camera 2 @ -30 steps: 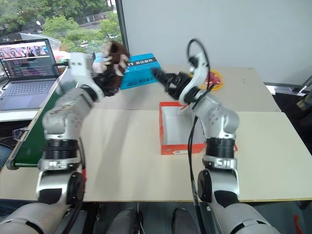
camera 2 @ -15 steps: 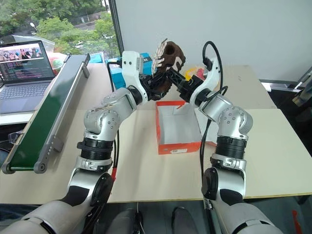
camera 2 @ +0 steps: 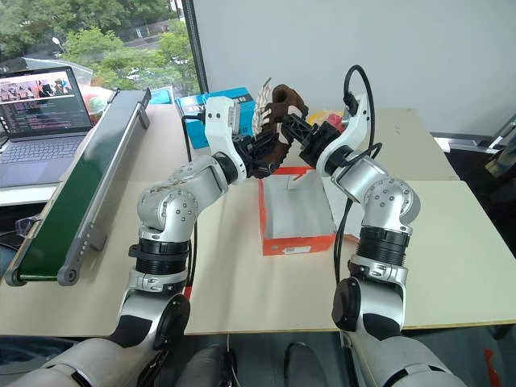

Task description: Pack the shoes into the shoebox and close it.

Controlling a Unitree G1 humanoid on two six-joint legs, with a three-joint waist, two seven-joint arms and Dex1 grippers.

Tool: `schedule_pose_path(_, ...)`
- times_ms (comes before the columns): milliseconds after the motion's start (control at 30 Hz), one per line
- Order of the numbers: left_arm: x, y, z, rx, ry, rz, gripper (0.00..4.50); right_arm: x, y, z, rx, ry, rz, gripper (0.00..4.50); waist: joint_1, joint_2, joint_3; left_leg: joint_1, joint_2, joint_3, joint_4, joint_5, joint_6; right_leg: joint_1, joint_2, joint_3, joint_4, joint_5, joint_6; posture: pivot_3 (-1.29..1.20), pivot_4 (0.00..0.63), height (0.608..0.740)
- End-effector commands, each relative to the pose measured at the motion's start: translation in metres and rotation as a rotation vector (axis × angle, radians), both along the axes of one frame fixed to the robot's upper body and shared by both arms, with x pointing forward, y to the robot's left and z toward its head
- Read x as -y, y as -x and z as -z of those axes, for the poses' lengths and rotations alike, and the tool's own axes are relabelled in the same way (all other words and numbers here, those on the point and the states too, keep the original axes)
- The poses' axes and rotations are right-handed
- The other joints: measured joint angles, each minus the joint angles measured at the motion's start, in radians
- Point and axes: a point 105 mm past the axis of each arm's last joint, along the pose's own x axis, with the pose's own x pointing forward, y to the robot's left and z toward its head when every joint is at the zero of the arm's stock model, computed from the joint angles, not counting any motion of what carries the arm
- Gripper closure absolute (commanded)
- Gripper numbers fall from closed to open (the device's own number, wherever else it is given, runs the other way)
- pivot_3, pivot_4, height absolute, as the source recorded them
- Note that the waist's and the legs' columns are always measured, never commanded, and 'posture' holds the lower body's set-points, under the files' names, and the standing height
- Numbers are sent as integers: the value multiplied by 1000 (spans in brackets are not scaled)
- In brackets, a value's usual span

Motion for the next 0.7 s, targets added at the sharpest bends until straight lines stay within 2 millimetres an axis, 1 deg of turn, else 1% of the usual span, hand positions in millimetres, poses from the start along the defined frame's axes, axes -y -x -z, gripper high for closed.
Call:
schedule_pose_path(33,30,21,-11,28,26,153,4334,9,3,-35,123,-68,43,3595,0,0,0,0,0,0,0,0,0,0,0,0,0,0,0,0,150,740)
schedule_pose_path(67,29,20,-11,29,26,151,4334,9,3,-35,123,-72,44,3846,0,0,0,0,0,0,0,0,0,0,0,0,0,0,0,0,150,740)
schedule_pose_path(133,28,19,-11,28,25,145,4334,10,2,-35,122,-77,46,4071,0,0,0,0,0,0,0,0,0,0,0,0,0,0,0,0,150,740)
schedule_pose_path(300,18,14,-11,19,30,122,4334,11,0,-34,116,-72,59,4129,0,0,0,0,0,0,0,0,0,0,0,0,0,0,0,0,150,740)
schedule_pose_path(367,11,11,-12,15,41,106,3417,13,-1,-33,108,-58,76,4135,0,0,0,0,0,0,0,0,0,0,0,0,0,0,0,0,150,740)
schedule_pose_path(400,7,10,-13,14,51,108,3102,15,-2,-32,107,-52,89,4143,0,0,0,0,0,0,0,0,0,0,0,0,0,0,0,0,150,740)
schedule_pose_path(433,3,10,-15,16,53,105,2620,16,-3,-33,108,-50,95,4144,0,0,0,0,0,0,0,0,0,0,0,0,0,0,0,0,150,740)
schedule_pose_path(467,-2,9,-17,17,55,103,2335,17,-3,-34,110,-49,99,4144,1,0,0,0,0,0,0,0,0,0,0,0,0,0,0,0,150,740)
schedule_pose_path(500,-10,7,-19,18,59,92,1906,18,-3,-35,116,-36,106,4144,0,0,0,0,0,0,0,0,0,0,0,0,0,0,0,0,150,740)
schedule_pose_path(533,-16,6,-21,19,60,84,1610,19,-3,-36,120,-28,109,4144,0,0,0,0,0,0,0,0,0,0,0,0,0,0,0,0,150,740)
schedule_pose_path(567,-24,5,-23,24,58,68,1194,20,-3,-37,123,-17,112,4144,0,0,0,0,0,0,0,0,0,0,0,0,0,0,0,0,150,740)
schedule_pose_path(600,-38,3,-25,36,48,39,1194,21,-4,-39,120,20,117,4144,-2,0,0,0,0,0,0,0,0,0,0,0,0,0,0,0,150,740)
schedule_pose_path(633,-47,1,-26,45,40,20,1194,21,-4,-40,117,45,119,4144,-5,1,0,0,0,0,0,0,0,0,0,0,0,0,0,0,150,740)
schedule_pose_path(700,-66,0,-28,61,17,-19,1194,21,-8,-36,77,160,123,4144,-7,3,2,1,0,0,0,0,-1,-1,1,1,1,0,0,0,150,740)
